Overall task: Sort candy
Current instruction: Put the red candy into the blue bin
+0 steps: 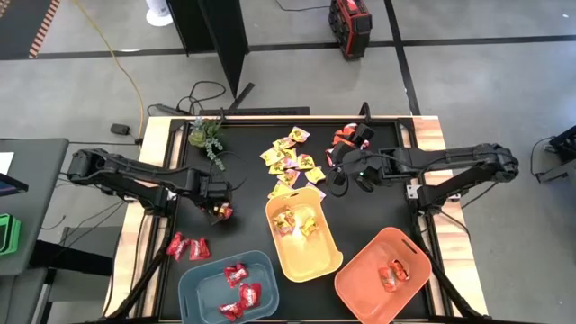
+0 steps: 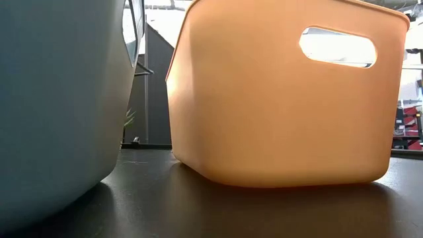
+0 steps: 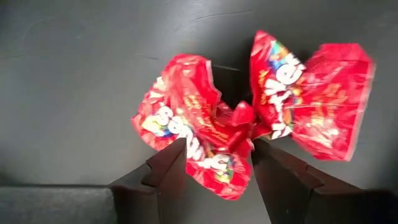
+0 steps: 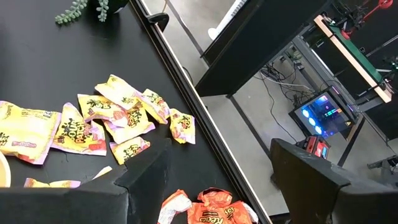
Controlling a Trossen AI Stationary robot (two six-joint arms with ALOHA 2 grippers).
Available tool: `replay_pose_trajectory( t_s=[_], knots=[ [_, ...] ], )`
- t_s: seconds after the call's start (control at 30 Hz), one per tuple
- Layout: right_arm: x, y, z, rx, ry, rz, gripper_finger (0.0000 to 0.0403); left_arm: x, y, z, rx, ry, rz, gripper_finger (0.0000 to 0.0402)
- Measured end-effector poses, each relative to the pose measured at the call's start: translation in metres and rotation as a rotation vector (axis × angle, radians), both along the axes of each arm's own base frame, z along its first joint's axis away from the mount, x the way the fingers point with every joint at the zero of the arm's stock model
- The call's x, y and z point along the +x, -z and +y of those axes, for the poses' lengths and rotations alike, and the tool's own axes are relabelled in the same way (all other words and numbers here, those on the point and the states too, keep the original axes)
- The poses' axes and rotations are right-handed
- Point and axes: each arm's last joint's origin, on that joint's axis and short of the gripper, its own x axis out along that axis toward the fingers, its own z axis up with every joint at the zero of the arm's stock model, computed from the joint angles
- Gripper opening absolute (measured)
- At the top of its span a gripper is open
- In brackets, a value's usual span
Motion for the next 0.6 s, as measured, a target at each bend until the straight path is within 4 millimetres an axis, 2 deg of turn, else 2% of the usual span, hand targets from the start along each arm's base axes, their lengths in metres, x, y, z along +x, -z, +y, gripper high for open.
replay_pose_trajectory(
  t_s=[0.13, 0.33, 0.47, 0.6],
  knots=[
    [0.0, 0.0, 0.0, -0.001, -0.001, 0.001, 0.0291, -0.007, 0.009, 0.002, 0.018, -0.028, 0.031, 0.013],
    [0.001, -0.001, 0.0, -0.001, -0.001, -0.008, 0.0291, -0.008, 0.01, 0.003, 0.024, -0.037, 0.042, 0.0019],
    [0.001, -0.001, 0.0, -0.003, -0.003, -0.012, 0.0291, 0.0, -0.004, 0.003, 0.028, 0.018, 0.022, 0.0006],
    [0.001, -0.001, 0.0, -0.005, -0.004, -0.01, 0.0291, 0.007, -0.029, -0.001, 0.035, 0.096, 0.022, 0.0003]
  ],
)
